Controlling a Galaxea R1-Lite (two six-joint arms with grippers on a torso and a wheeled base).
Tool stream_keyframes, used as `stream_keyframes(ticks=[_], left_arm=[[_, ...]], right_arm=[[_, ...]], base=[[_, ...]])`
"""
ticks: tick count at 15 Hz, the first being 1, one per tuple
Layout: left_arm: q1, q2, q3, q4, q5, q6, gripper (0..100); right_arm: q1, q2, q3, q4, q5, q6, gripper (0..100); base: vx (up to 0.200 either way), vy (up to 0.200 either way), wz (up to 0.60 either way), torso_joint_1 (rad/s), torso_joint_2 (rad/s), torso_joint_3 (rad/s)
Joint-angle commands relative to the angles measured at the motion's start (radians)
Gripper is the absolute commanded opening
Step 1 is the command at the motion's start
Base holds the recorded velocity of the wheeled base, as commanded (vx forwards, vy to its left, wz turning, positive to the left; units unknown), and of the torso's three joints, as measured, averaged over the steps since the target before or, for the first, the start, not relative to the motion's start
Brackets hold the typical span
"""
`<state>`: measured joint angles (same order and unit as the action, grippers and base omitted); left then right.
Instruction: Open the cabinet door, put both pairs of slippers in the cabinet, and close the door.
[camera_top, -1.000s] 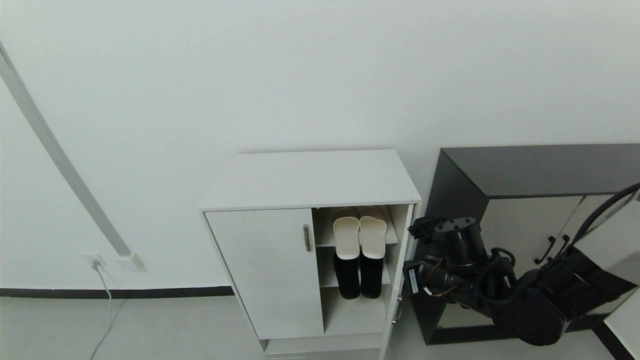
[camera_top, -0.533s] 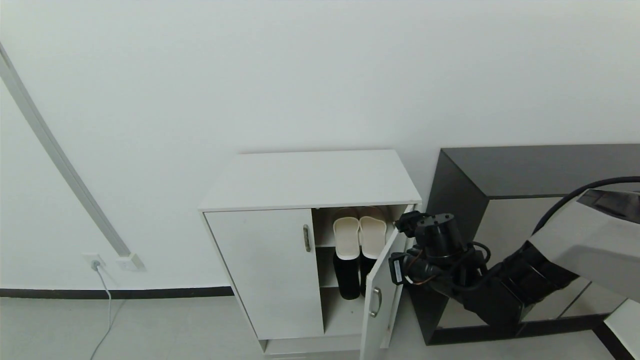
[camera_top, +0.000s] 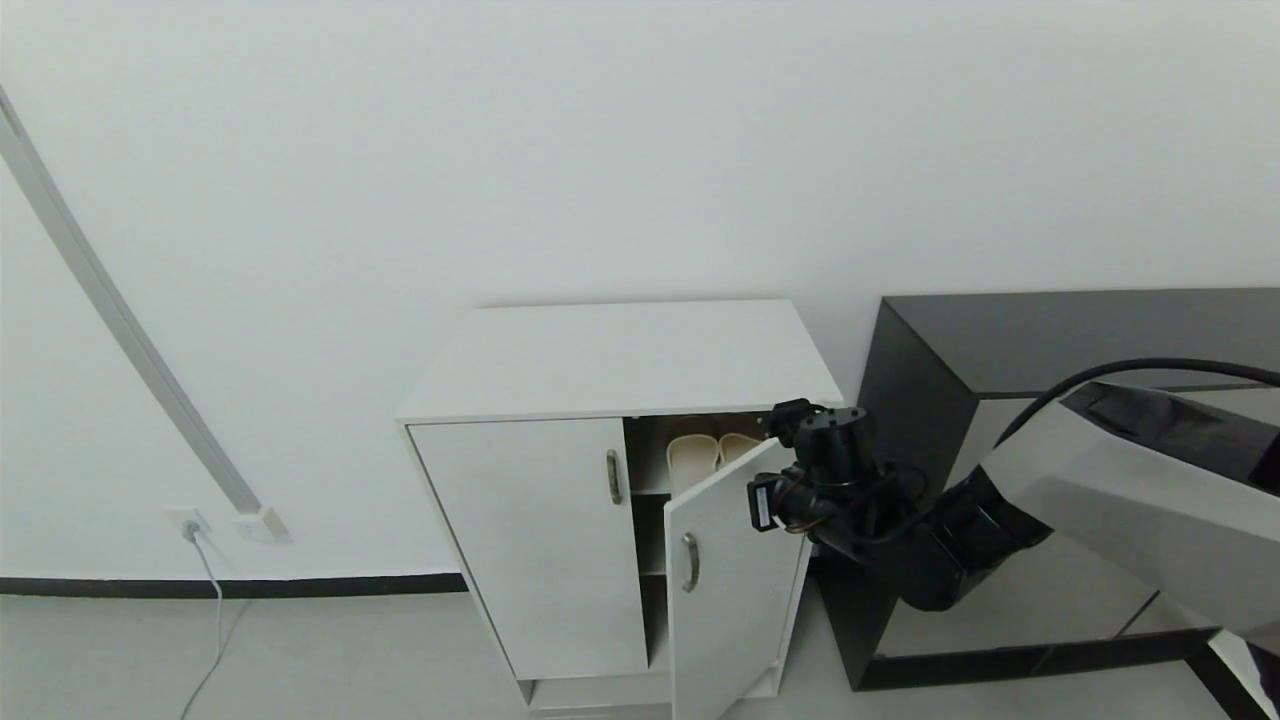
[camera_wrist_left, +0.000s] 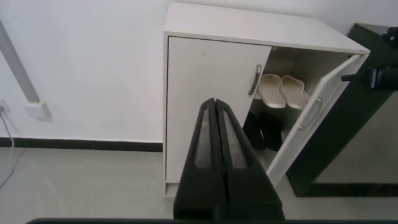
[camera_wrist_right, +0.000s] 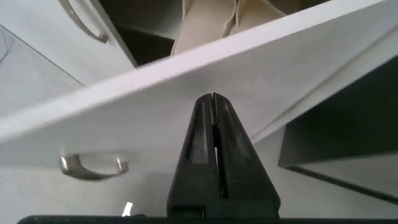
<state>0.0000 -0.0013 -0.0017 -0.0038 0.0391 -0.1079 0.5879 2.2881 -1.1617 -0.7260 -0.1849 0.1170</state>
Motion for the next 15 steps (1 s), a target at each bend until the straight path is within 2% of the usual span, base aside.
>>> stream_keyframes(ticks=[1, 15], left_arm=[[0.000, 0.001, 0.000, -0.001, 0.001, -0.001, 0], [0.000, 0.001, 0.000, -0.001, 0.002, -0.001, 0]], right_arm=[[-0.003, 0.059, -0.065, -0.001, 0.001, 0.001, 0], [-0.037, 0.179, -0.277, 0.007, -0.002, -0.002, 0]], base=[[0.000, 0.000, 0.00, 0.000, 0.00, 0.000], [0.000, 0.000, 0.00, 0.000, 0.00, 0.000]])
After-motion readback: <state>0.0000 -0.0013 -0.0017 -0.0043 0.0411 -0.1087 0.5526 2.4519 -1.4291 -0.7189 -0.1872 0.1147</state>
